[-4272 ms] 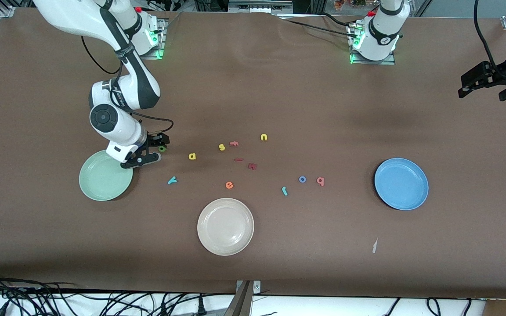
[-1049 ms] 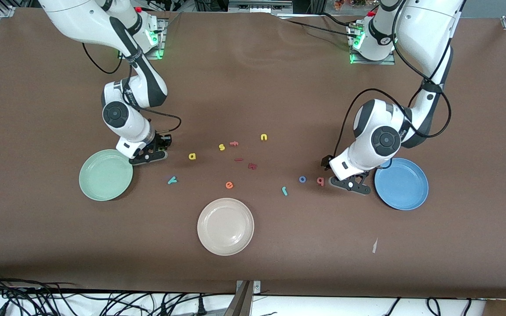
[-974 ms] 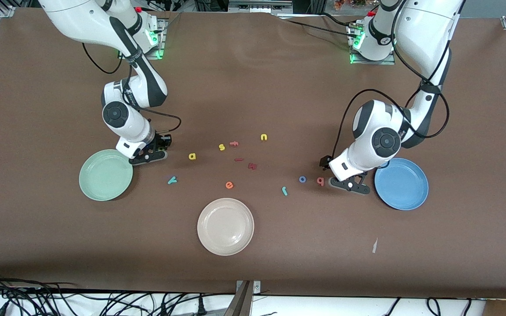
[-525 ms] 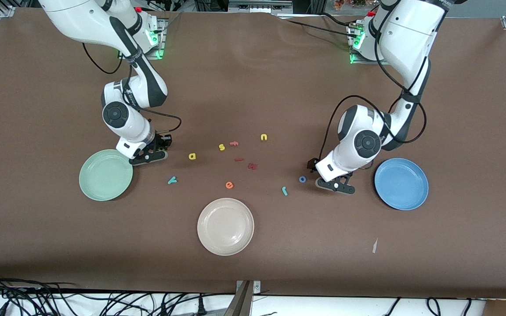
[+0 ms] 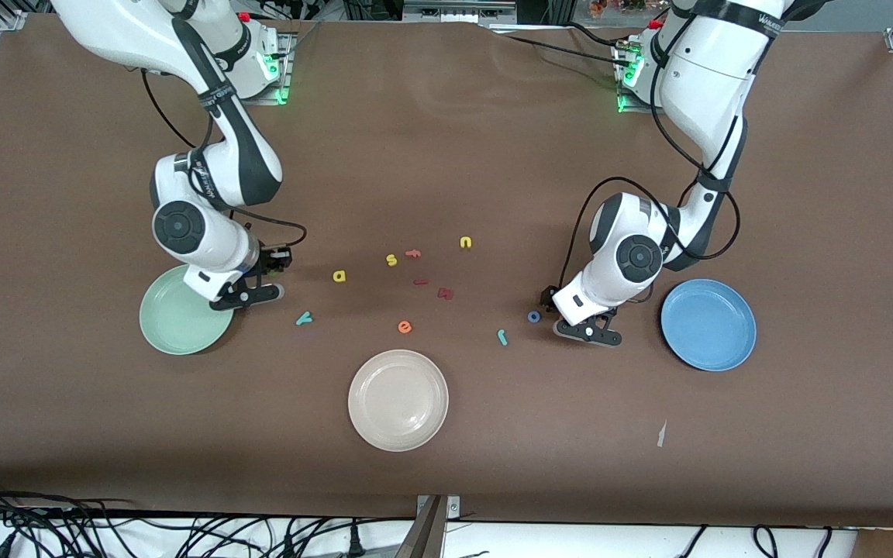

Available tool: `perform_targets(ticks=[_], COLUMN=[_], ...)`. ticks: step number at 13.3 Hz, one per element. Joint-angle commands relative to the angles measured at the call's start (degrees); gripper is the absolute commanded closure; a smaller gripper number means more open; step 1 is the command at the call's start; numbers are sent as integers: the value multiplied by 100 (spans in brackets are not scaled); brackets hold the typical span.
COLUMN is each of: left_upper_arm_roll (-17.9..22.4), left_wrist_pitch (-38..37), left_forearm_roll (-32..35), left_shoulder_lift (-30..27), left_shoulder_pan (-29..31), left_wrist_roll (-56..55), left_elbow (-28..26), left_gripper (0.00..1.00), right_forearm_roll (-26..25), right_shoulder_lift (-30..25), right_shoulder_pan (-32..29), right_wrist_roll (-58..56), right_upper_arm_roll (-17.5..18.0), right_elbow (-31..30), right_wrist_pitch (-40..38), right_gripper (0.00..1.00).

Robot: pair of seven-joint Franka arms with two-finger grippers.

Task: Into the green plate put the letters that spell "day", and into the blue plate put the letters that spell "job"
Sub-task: 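Drop the p on the green plate while the left gripper drops b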

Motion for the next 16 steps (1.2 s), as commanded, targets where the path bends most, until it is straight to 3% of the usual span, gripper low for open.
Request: perform_targets(ticks=[1,3,7,10,11,12,14,16], left_upper_arm_roll=[127,127,136,240,250,250,250,250], left_wrist_pitch=[-4,-4,-4,-56,-170,-441,-994,-1295], left_forearm_roll=[-136,-110,-83,13,22,31,40,40], left_shoulder_lift=[112,112,112,-124,-343,-580,-985,-1328], left_shoulder_pan=[-152,-152,-152,-91,31,224,619,1067], left_wrist_roll=[69,105,114,253,307,359,622,1270], left_elbow=[190,190,190,129,67,-3,-56,-309], left_gripper=[41,66,97,100,100,100,100,97], right_forearm_roll=[-73,-187,-399,-399,-399,-399,-373,-364], right_shoulder_lift=[165,306,727,956,965,966,931,869], right_shoulder_pan=[-343,-659,-1081,-1249,-1258,-1249,-1214,-1170], right_wrist_roll=[-325,-756,-1372,-1548,-1584,-1593,-1523,-1497], right_upper_arm_roll=[17,17,17,17,17,17,44,88], right_elbow=[362,591,1066,1207,1207,1233,1234,1234], right_wrist_pitch=[-125,-125,-125,-107,-107,-116,-133,-238], right_gripper=[80,80,80,78,69,53,1,0])
